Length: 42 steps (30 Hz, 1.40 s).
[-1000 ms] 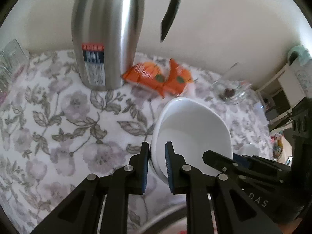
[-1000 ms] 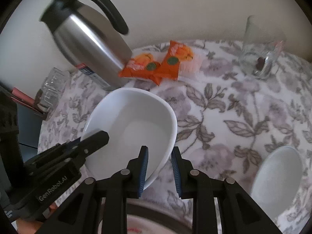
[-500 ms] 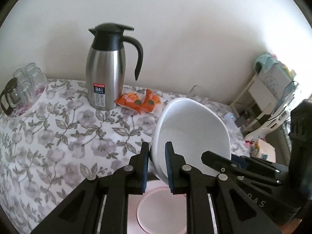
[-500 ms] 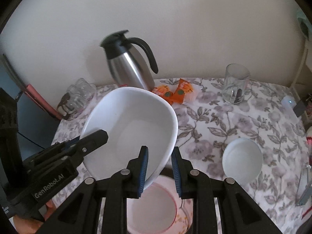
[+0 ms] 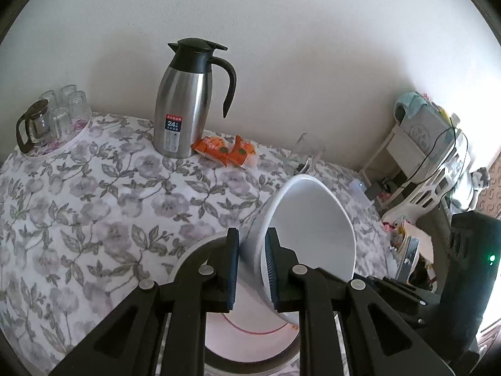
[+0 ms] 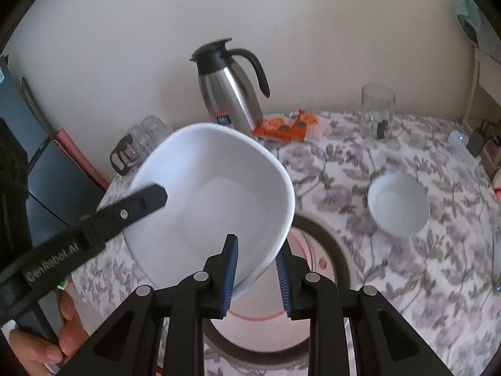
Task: Organize plates and bowls
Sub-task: 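Lift the white square bowl with both tools and carry it over the basin, then lower the white square bowl into the strawberry bowl and open both tools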
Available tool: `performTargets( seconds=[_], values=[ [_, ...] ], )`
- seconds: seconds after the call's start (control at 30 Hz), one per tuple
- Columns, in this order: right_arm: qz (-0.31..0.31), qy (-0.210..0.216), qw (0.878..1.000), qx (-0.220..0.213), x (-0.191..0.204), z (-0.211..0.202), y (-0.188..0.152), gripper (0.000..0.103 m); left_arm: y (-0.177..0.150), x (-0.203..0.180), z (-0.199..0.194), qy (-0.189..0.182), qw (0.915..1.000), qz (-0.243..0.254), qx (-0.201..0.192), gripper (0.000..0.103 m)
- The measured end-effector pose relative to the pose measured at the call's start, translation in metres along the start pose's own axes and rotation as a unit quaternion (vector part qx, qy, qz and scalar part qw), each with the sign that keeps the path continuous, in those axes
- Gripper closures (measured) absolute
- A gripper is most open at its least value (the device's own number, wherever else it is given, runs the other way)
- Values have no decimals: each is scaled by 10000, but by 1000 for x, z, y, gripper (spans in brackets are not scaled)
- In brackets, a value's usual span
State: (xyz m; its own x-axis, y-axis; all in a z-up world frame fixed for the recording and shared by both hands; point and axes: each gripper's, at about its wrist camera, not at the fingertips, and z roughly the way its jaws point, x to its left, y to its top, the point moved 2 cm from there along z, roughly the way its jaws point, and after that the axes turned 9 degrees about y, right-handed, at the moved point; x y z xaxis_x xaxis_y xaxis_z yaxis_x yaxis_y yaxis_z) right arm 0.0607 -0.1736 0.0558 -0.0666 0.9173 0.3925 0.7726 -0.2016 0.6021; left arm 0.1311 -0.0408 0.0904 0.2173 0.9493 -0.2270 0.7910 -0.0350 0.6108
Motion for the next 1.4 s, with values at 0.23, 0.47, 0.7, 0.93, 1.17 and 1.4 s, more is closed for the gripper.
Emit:
performTargets(
  seconds=[0.23,0.47,0.7,0.93,1.17,1.4],
  values=[
    [120,-222,9997,-78,-3,-3,-13,77,-11,-1,1,-163,9998,0,80,86],
    [181,-214,9995,-108,-6,-8,-15,77,-15,-2,10,-159,9996,24,252,86],
    [301,-299,9990,116,-17,4,-22,77,-26,-9,27,18,9985,162,527,86],
    [398,-321,9985,218,-26,12,-25,77,-36,-3,50,-5,9954,-5,955,86],
    [380,-339,9983,289,-24,18,-26,77,-40,-2,56,129,9945,-13,1036,86],
    [357,-344,9979,420,-24,28,-28,77,-41,6,64,154,9928,-193,1171,86]
  ],
)
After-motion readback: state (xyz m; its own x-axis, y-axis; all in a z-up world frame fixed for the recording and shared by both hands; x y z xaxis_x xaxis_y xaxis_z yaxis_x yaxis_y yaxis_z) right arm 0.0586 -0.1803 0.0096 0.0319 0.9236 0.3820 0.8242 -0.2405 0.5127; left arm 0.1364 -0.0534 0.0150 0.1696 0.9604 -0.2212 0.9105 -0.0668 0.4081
